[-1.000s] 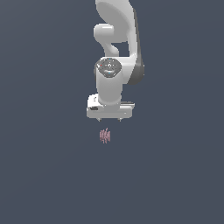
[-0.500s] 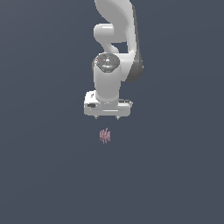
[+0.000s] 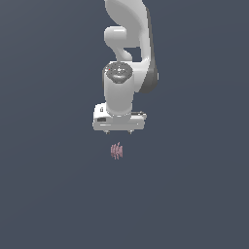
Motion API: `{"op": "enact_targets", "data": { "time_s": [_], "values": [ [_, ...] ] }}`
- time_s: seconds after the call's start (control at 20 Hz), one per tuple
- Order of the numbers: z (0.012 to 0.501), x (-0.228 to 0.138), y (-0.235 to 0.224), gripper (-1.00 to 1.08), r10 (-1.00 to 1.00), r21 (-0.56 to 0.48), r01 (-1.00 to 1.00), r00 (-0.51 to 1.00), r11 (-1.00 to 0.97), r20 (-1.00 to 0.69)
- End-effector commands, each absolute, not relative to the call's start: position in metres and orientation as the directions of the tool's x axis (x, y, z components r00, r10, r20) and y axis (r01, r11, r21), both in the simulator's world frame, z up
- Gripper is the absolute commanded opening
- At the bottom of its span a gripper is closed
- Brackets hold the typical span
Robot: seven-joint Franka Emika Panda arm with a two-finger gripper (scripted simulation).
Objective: Pick up the object and move it to a goal position.
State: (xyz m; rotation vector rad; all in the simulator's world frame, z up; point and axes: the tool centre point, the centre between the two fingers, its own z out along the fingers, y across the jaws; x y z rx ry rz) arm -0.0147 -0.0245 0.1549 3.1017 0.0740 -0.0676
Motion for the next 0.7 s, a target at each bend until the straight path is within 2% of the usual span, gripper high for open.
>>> {"op": "enact_targets", "data": {
  "time_s": [0.0,0.65],
  "values": [
    [0.151,-0.013,-0.025,1.00,0.079,0.035,0.081,0.996,-0.996,-0.044],
    [0.119,0.004,-0.032,1.00,0.361,0.014,0.361,0.932,-0.932,-0.028]
  ]
}}
